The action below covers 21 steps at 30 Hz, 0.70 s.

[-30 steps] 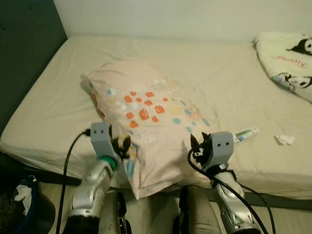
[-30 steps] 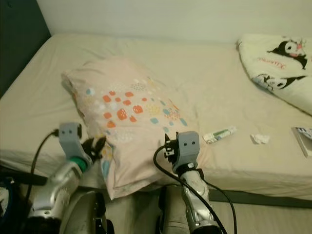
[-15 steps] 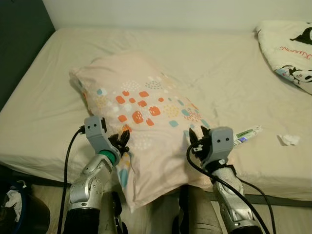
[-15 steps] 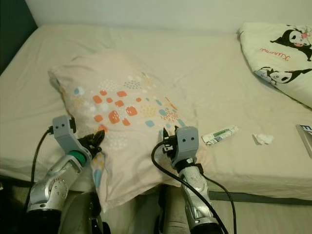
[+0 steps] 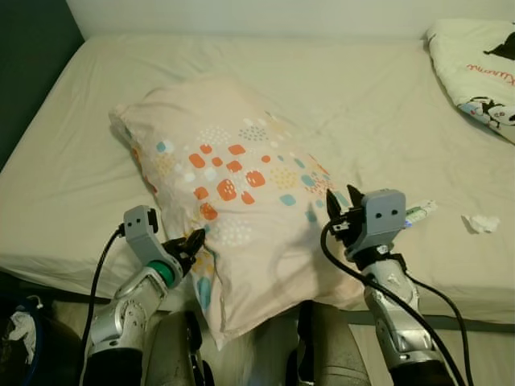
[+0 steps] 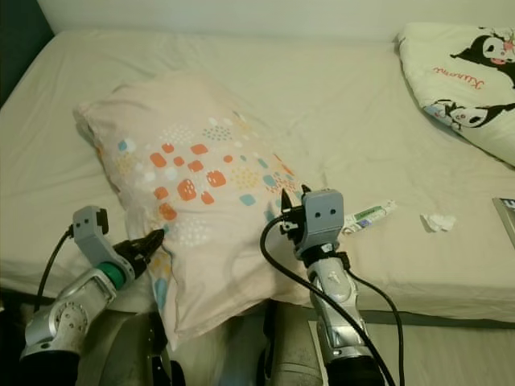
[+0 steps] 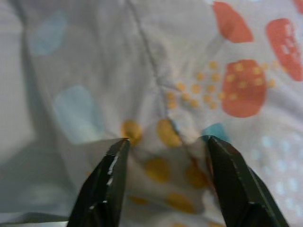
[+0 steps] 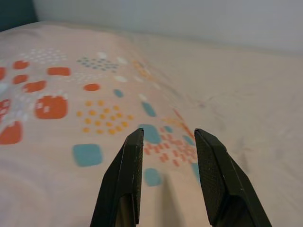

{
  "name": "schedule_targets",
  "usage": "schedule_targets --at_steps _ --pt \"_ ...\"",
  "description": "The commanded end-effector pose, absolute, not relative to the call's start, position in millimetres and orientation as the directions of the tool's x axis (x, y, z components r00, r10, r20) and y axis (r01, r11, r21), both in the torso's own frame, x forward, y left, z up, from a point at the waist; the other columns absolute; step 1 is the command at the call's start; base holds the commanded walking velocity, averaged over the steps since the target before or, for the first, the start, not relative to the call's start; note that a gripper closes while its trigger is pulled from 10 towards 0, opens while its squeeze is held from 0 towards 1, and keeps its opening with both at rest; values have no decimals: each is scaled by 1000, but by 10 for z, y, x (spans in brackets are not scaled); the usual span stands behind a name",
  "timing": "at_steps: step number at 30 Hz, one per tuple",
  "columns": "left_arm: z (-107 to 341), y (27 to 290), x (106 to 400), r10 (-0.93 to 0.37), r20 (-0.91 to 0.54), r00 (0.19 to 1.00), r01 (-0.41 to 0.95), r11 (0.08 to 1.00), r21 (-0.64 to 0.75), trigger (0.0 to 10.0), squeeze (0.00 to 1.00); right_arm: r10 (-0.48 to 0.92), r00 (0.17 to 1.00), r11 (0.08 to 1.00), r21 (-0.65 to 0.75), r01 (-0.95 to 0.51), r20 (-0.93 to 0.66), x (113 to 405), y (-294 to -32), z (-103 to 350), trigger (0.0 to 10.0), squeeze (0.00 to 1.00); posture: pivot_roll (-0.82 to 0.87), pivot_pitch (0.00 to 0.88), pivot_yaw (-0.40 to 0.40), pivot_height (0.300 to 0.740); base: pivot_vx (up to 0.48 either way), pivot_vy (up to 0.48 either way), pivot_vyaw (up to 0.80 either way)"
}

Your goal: Clean up the room

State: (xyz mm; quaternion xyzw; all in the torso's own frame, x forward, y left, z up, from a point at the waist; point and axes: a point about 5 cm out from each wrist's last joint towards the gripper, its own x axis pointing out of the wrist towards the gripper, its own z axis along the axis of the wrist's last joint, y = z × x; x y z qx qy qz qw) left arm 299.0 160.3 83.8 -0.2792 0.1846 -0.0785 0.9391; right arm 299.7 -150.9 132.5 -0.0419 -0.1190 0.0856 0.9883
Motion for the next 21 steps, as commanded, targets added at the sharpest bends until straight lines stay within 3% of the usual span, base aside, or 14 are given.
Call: schedule_targets --at_steps 1,7,10,13,14,16,18,21 --pt "795 1547 2941 -292 -310 905 48 793 -607 10000 1000 181 962 982 -93 -165 206 2959 -1486 1277 10000 0 -53 173 40 596 0 0 0" --pt "948 1361 2976 -402 -176 898 112 598 -793 10000 1000 190 962 980 -91 -175 195 2958 -1461 1264 10000 0 -57 176 35 596 0 0 0" --pt "1037 1173 3014 -484 -132 865 211 591 -779 10000 1000 193 963 980 -91 -178 189 2949 -1455 1252 10000 0 -56 177 35 596 0 0 0" --pt "999 1082 3053 -491 -181 852 222 652 -725 10000 1000 193 963 980 -90 -179 187 2951 -1450 1249 10000 0 -58 178 37 596 0 0 0" --pt "961 1070 3078 -469 -219 856 212 704 -677 10000 0 193 963 980 -90 -179 186 2953 -1447 1248 10000 0 -62 180 40 596 0 0 0" --pt "927 1059 3104 -441 -254 861 205 757 -621 10000 0 193 964 980 -90 -179 185 2951 -1445 1249 10000 0 -62 180 40 596 0 0 0" --pt "884 1022 3162 -384 -294 875 216 855 -471 10000 0 190 964 980 -88 -176 187 2945 -1445 1256 10000 0 -64 181 42 596 0 0 0" --pt "853 899 3193 -406 -307 861 253 864 -435 10000 0 189 964 981 -87 -175 188 2937 -1443 1258 10000 0 -66 179 42 596 0 0 0"
